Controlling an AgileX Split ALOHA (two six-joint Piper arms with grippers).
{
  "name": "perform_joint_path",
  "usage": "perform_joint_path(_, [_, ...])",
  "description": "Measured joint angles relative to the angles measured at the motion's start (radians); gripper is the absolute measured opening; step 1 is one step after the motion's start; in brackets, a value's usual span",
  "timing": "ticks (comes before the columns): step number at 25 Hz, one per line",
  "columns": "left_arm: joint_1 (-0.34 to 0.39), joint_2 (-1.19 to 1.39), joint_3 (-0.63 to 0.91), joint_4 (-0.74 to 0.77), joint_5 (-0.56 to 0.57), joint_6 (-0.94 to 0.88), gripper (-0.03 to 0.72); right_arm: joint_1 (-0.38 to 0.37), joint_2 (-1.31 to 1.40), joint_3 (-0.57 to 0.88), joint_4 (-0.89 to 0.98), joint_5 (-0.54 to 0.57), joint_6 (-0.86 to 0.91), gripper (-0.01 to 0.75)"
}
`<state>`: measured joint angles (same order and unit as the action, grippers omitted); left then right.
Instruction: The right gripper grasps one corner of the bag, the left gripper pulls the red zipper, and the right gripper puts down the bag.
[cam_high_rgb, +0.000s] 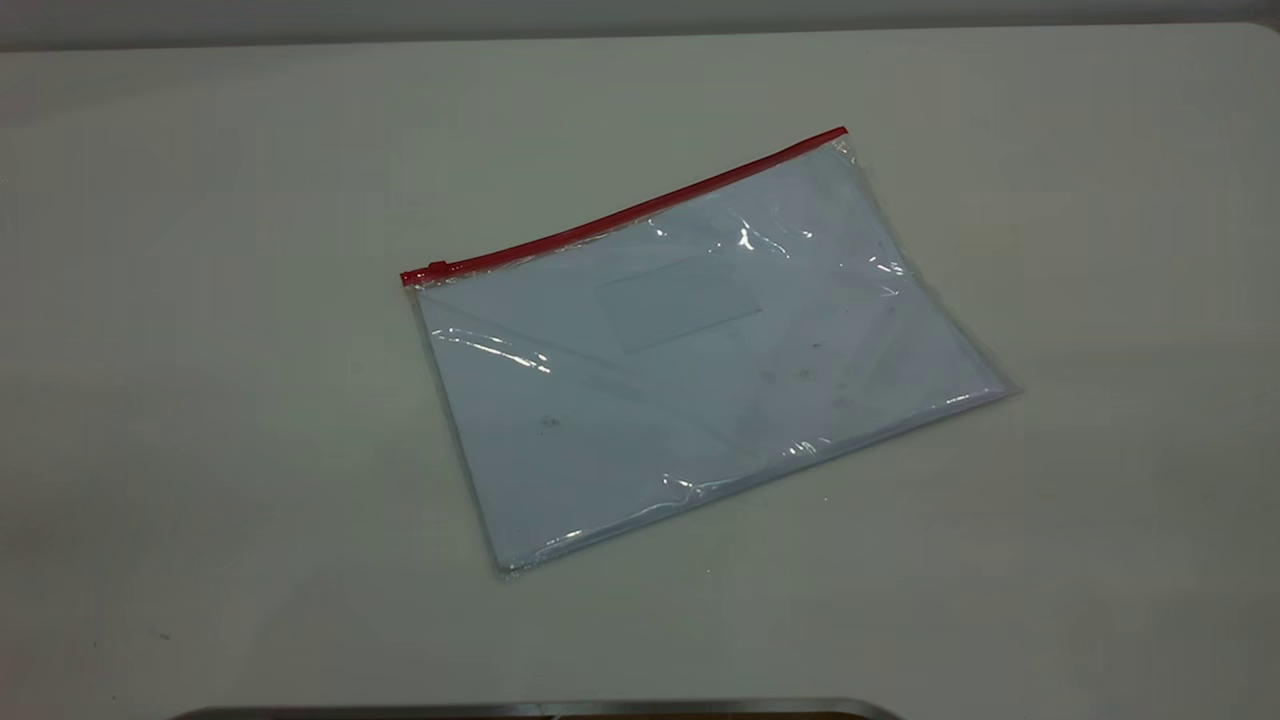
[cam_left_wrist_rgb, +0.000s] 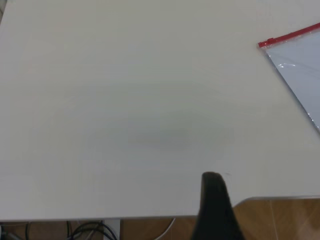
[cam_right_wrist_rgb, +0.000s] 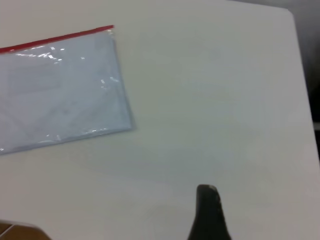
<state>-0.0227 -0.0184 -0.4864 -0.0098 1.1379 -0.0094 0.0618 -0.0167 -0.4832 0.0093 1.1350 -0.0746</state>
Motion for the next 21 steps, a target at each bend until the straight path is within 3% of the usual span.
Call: perform_joint_path(21, [0.000,0.000,0.000,0.000,0.000,0.000,0.586,0.000,0.000,0.001,-0.009,0.000,0.003,0.588])
